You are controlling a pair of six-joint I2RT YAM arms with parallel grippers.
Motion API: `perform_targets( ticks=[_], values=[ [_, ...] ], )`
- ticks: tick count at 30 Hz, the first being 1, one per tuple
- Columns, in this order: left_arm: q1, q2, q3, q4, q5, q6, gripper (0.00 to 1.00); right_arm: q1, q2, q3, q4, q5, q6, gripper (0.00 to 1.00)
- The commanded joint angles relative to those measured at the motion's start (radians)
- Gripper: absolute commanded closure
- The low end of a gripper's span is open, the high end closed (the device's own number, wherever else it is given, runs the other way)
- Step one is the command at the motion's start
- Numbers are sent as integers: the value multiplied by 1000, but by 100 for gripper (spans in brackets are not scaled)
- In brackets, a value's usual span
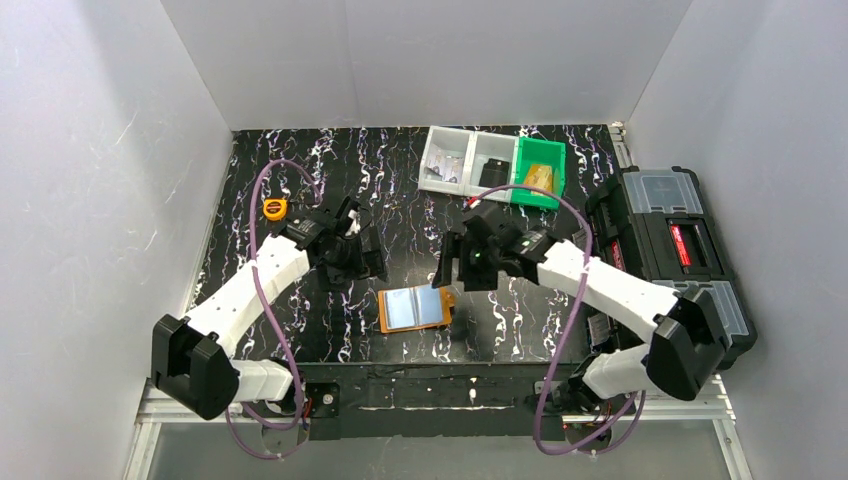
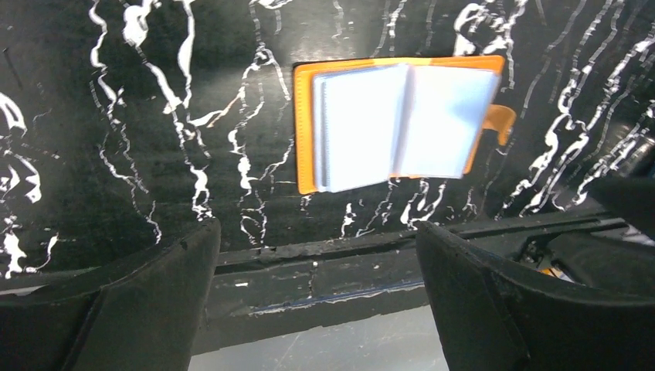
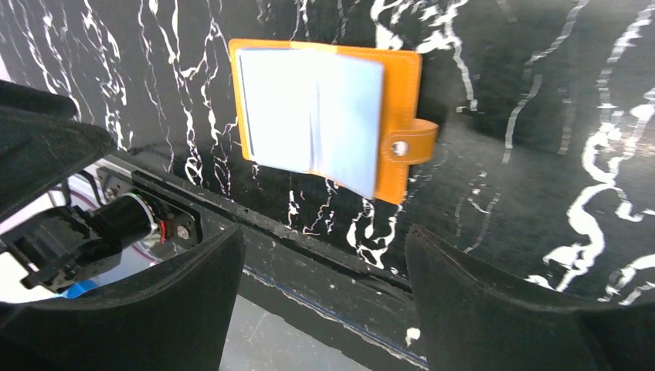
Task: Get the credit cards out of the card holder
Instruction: Remove the credit card from the card holder.
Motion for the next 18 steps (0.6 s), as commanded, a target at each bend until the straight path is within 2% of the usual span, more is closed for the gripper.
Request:
perform_targets(
  ticks=[1, 9, 18],
  values=[
    [23, -54, -49, -12, -59, -32, 2, 109, 99, 52, 63, 73, 60, 18],
    [100, -80, -120, -7, -24, -11, 2, 220, 358, 224, 15, 124, 39, 20],
    [120, -75, -142, 14, 8, -7, 2, 264, 537, 361, -47, 129, -3, 21]
  ],
)
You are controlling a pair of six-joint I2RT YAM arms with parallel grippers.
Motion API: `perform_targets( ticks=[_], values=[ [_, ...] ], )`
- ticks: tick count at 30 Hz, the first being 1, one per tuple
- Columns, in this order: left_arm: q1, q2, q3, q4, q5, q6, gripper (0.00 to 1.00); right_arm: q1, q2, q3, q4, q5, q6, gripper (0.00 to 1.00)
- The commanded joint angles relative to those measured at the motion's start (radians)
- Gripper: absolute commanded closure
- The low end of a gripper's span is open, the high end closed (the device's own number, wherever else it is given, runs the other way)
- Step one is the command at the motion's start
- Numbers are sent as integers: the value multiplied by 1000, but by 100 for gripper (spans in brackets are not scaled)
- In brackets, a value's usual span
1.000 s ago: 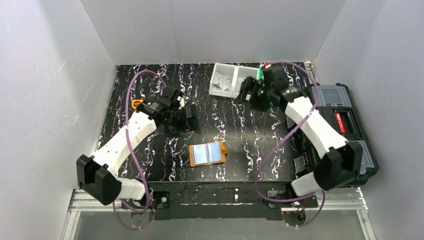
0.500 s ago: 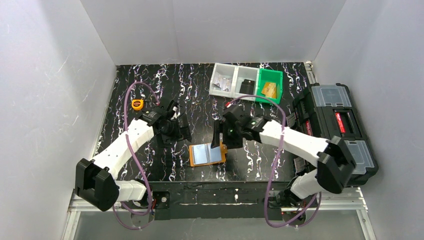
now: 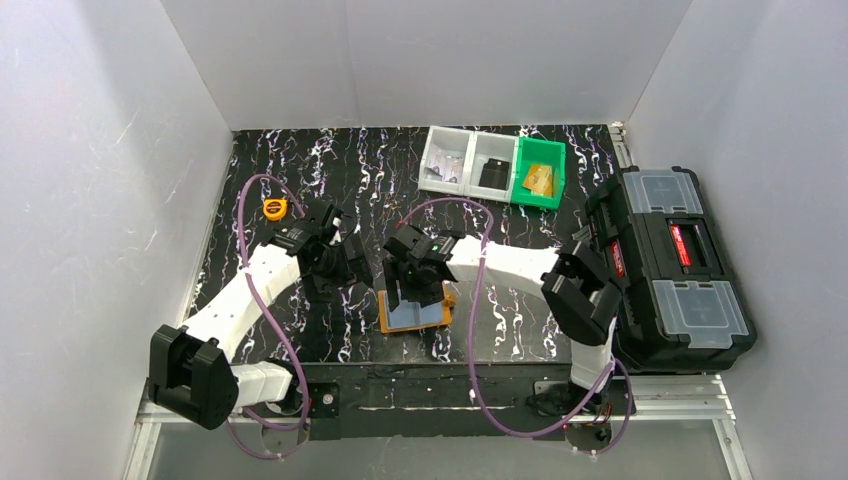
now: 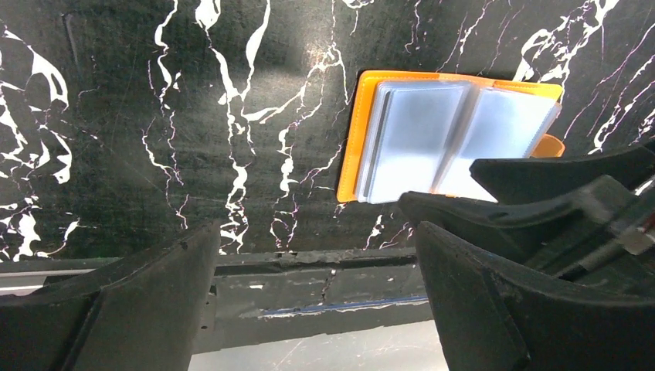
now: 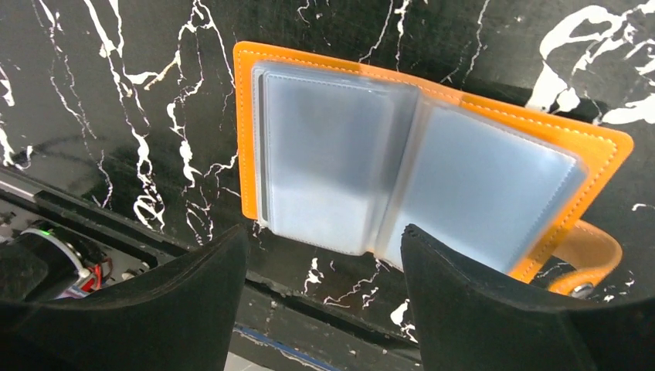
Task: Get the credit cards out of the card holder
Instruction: Remove the credit card from the card holder.
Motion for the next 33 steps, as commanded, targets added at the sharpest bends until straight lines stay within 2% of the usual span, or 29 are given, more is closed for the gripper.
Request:
perform_targets(
  ticks=[1, 13, 24, 31, 33],
  values=[
    [10, -20, -16, 4, 22, 9, 2, 13, 46, 68, -48, 26, -27, 21],
    [21, 5, -23, 24, 44, 9, 2, 39, 169, 125, -95, 36, -66, 24],
    [21, 21, -74, 67, 100, -9, 2, 25, 176, 40, -42, -11, -77, 59],
    [18, 52, -97, 102, 155, -12, 2, -20, 136, -74, 61, -107, -67, 76],
    [13, 70, -99, 114, 175, -10, 5, -35, 123, -102, 92, -130, -67, 79]
  ],
)
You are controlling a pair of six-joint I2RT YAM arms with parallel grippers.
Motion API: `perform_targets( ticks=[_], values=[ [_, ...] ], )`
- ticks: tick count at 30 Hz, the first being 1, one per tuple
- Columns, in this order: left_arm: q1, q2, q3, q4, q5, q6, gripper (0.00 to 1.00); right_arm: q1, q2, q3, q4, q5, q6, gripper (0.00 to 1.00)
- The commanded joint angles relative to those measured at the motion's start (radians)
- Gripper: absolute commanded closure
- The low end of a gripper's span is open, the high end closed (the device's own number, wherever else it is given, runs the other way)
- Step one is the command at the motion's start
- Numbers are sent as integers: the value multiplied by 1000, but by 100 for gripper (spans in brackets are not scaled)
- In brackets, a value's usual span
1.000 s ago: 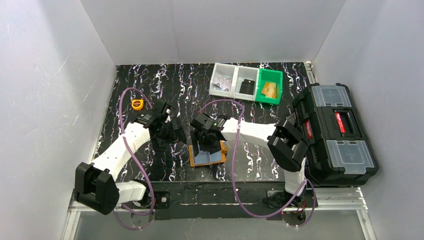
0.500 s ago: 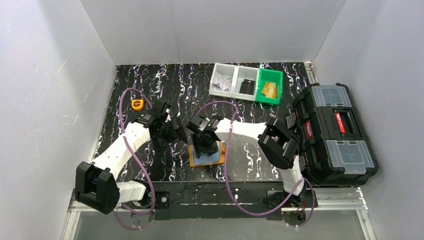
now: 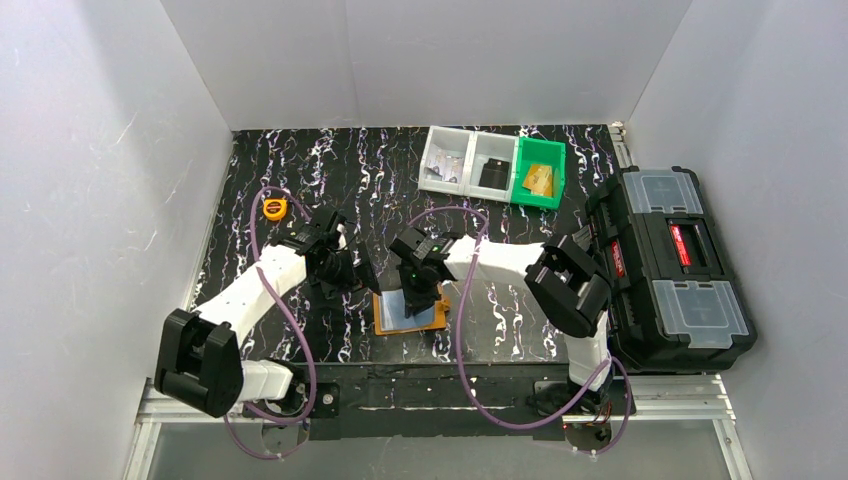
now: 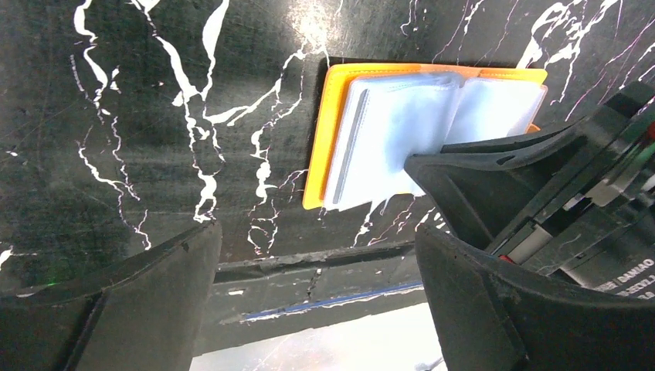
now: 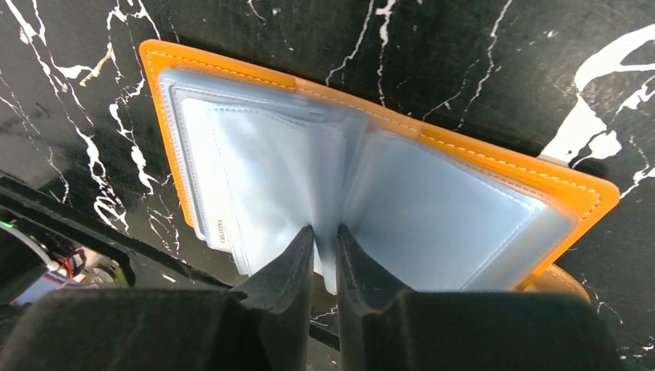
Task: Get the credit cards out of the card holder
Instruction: Remove the credit card from the card holder.
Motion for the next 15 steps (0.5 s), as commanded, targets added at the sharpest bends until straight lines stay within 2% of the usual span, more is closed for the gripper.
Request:
perform_targets(
  ticks=[1, 3, 11, 15],
  values=[
    [-5, 26, -16, 23, 59, -5, 7, -15, 16, -101, 67, -38, 0, 81],
    [-16, 40, -16, 42, 72, -7, 12, -25, 8, -131, 97, -63, 3, 82],
    [-86, 104, 2, 93, 98, -38, 48, -58, -10, -193, 178, -134, 10, 87],
    [-121, 140, 13, 113, 103, -46, 58, -66, -8, -199, 190, -150, 10, 88]
  ],
)
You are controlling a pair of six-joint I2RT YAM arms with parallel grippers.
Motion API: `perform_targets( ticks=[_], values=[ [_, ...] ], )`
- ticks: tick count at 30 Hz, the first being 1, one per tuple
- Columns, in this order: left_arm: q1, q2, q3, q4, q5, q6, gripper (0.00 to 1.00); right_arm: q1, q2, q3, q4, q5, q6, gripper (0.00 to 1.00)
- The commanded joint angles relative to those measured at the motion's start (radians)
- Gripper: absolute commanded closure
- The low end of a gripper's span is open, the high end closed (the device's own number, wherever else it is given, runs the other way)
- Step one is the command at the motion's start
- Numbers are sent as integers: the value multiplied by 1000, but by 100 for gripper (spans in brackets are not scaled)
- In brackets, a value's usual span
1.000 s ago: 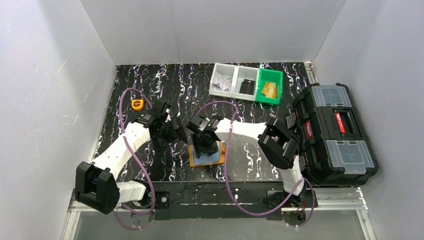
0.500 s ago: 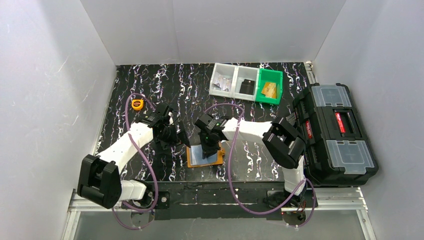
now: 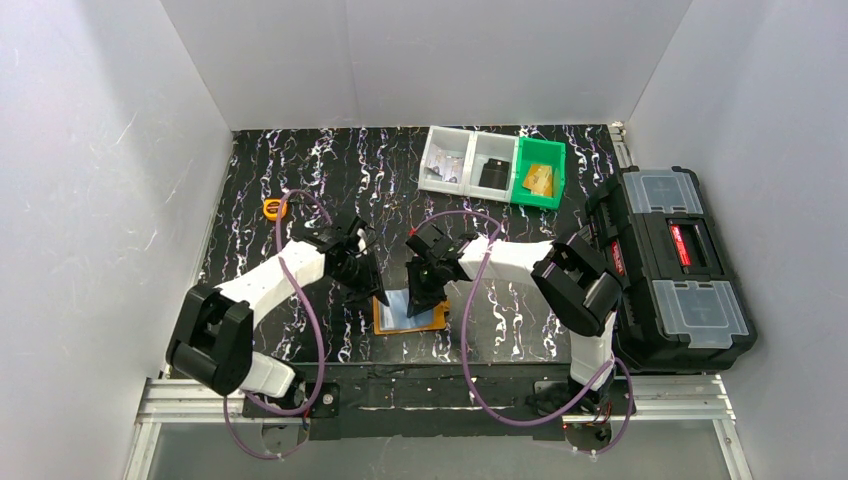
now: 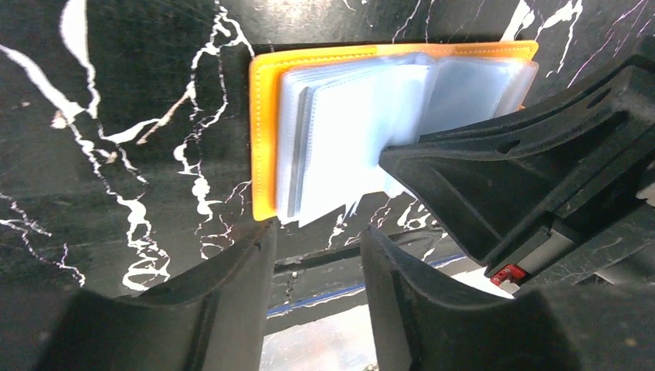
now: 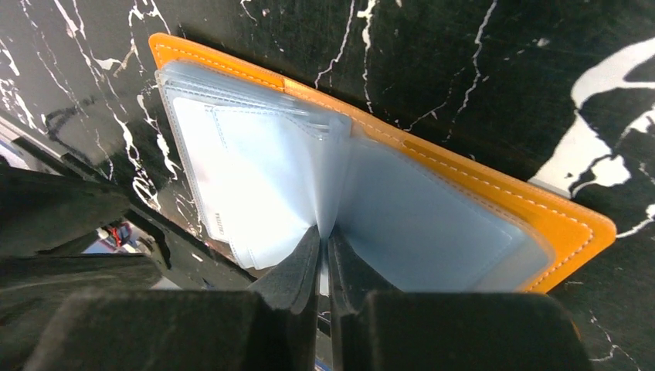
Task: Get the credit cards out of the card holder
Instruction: Remove the credit card from the card holder.
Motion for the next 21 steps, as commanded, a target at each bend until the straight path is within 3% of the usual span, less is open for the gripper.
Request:
perform_targets(
  ticks=[1, 7, 21],
  values=[
    [-37, 35, 24, 20, 24, -14, 60, 9, 44, -53, 10, 11, -8, 88],
    [-65, 97, 39, 47, 23, -22, 70, -2, 42, -64, 23, -1, -3, 89],
    [-85, 175, 19, 134, 55, -36, 73, -19, 12, -54, 19, -11, -15, 89]
  ],
)
